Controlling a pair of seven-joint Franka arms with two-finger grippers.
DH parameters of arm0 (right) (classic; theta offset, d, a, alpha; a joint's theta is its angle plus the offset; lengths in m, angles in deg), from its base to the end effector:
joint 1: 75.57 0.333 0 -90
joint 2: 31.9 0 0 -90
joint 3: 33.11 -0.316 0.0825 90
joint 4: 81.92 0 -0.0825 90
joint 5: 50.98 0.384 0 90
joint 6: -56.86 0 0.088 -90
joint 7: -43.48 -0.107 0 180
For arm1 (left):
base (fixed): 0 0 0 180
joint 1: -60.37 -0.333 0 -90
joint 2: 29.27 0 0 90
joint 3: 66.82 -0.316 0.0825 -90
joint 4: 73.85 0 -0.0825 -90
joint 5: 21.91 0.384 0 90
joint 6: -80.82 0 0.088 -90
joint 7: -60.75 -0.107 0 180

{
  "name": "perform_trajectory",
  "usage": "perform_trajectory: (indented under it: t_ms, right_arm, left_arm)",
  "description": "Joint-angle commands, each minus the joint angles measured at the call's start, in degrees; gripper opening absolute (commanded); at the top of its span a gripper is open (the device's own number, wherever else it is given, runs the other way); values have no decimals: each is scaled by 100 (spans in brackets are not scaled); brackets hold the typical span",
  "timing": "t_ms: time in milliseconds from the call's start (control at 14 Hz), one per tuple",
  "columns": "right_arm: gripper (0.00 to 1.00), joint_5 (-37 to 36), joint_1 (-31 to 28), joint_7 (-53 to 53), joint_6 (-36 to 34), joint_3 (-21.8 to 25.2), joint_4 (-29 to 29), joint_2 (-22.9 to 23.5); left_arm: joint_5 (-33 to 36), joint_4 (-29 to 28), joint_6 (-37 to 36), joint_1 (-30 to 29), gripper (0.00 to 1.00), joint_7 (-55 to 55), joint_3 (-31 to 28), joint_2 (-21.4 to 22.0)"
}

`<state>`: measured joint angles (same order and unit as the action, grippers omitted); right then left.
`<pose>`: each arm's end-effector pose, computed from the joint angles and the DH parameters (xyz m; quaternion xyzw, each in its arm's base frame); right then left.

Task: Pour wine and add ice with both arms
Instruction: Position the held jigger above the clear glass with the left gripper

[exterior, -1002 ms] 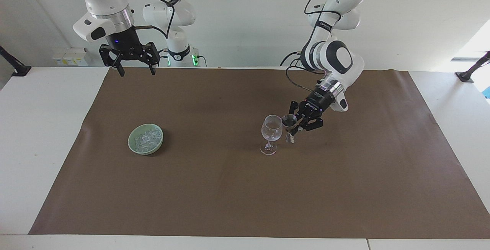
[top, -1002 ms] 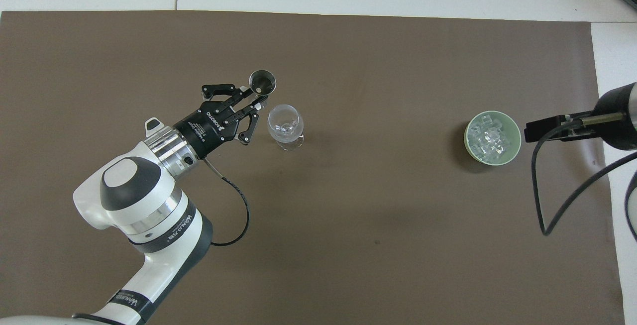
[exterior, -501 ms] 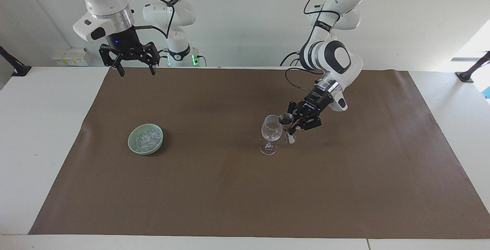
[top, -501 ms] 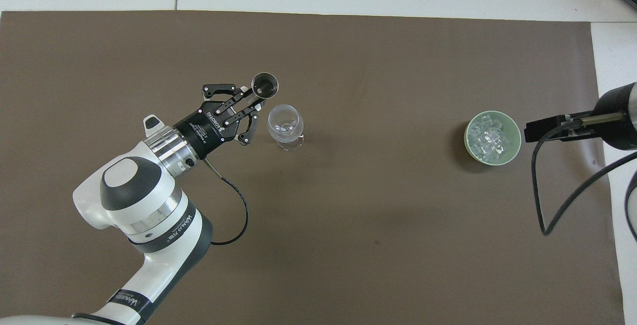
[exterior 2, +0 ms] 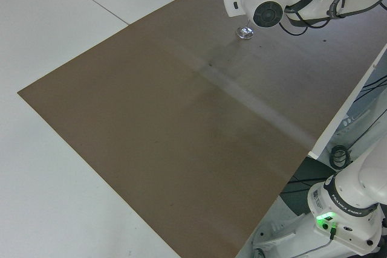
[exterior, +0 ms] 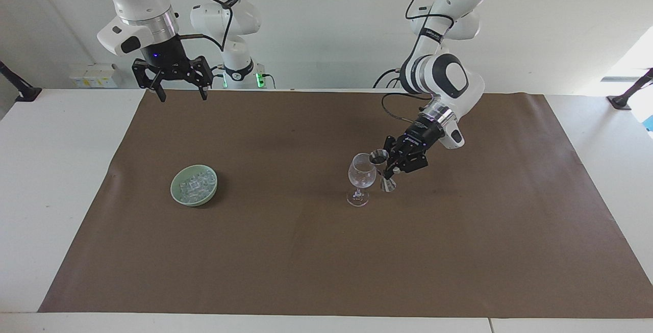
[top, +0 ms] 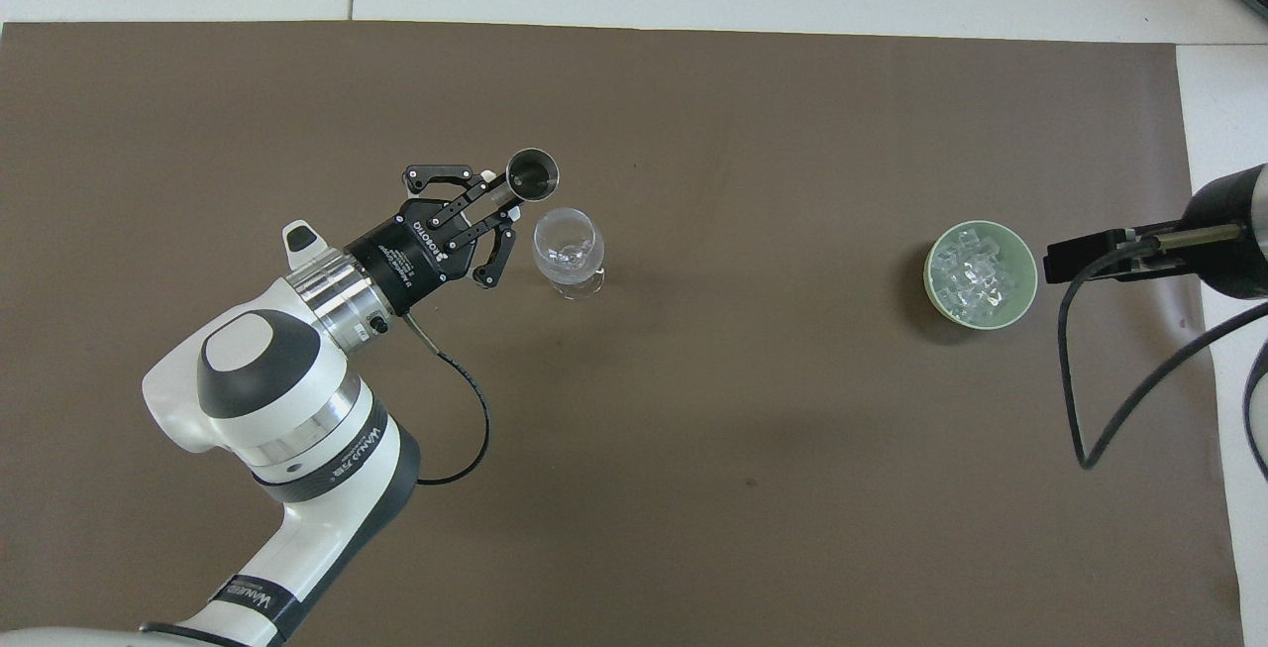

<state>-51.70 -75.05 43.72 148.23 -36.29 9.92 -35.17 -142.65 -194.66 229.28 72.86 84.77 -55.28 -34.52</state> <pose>0.5382 0.0344 0.6426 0.9991 0.0344 0.0246 0.0071 0.5326 -0.2178 0.3929 0.4793 0.6389 -0.1592 0.5804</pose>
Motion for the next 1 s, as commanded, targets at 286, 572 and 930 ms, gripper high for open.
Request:
perform_trajectory:
  t_ms: [286,572,930]
  right_arm:
    - [100,133,-52,134,-75,-24,35,-68]
    - [100,133,-52,125,-75,-15,35,-68]
    - [100,133,-52,125,-75,-15,35,-68]
  left_arm:
    - [209,-21,-257,-71,0,-459,-47,24]
    - [323,-74,-266,-27,0,-811,-47,41]
    - [437,-74,-248,-1,0,-1162,-47,32]
